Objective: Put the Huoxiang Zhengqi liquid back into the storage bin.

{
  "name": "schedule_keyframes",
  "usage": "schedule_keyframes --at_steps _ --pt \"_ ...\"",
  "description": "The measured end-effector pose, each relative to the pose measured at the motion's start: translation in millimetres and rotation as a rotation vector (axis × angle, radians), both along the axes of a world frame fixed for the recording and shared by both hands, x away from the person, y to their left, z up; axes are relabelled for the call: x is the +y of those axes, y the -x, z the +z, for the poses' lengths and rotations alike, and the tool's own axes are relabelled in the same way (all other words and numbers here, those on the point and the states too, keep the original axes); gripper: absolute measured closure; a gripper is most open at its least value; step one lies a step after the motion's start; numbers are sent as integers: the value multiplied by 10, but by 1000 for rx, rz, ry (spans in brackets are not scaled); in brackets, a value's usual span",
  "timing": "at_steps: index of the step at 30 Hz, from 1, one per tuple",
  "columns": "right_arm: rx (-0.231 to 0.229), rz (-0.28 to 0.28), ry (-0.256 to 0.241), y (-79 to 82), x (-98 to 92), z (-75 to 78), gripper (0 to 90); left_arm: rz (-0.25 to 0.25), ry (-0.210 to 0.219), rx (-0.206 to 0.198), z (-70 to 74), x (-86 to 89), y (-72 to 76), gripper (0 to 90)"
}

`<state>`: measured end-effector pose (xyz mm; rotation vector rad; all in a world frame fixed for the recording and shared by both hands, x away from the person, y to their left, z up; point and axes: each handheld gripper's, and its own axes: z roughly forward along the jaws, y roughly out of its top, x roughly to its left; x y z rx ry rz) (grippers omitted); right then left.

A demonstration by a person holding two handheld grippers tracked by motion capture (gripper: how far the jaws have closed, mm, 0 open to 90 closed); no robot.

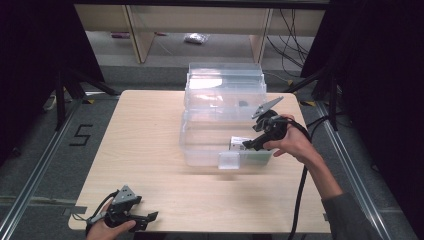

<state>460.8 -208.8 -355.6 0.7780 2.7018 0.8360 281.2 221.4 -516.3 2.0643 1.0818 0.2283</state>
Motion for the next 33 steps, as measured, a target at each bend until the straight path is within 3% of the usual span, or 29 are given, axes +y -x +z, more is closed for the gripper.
schedule_keyframes --at_steps 8,10,11,15,16,19,20,23,26,29,30,31,33 --pt "0 -56 -40 114 7 -56 244 -8 -11 4 5 8 0 148" --pt "-13 -37 -51 120 12 -66 239 1 3 1 -1 -3 1 148" --pt "-30 -46 -66 132 23 -80 238 -17 -16 -1 7 14 -5 148" --pt "-12 -55 -82 179 30 -92 236 -2 0 -2 2 2 -1 148" --pt "-14 -65 -89 199 37 -104 233 -13 -15 3 8 13 -2 148" --pt "-53 -29 -98 222 31 -146 231 -9 -13 5 8 11 0 148" --pt "-14 -55 -97 259 34 -133 229 -14 -15 -1 6 13 -5 148" --pt "-49 -53 -109 298 24 -167 220 -9 -9 -1 1 10 0 148" --pt "-26 -53 -110 342 5 -182 219 -9 -13 2 8 10 2 148" --pt "-54 -48 -124 376 -7 -229 220 3 3 0 2 -4 4 148" --pt "-33 -50 -116 393 -16 -222 220 3 3 1 2 -5 5 148" --pt "-53 -50 -121 401 -17 -243 220 3 3 1 1 -7 4 148" --pt "-21 -55 -119 434 -24 -236 221 3 3 2 -1 -6 2 148"
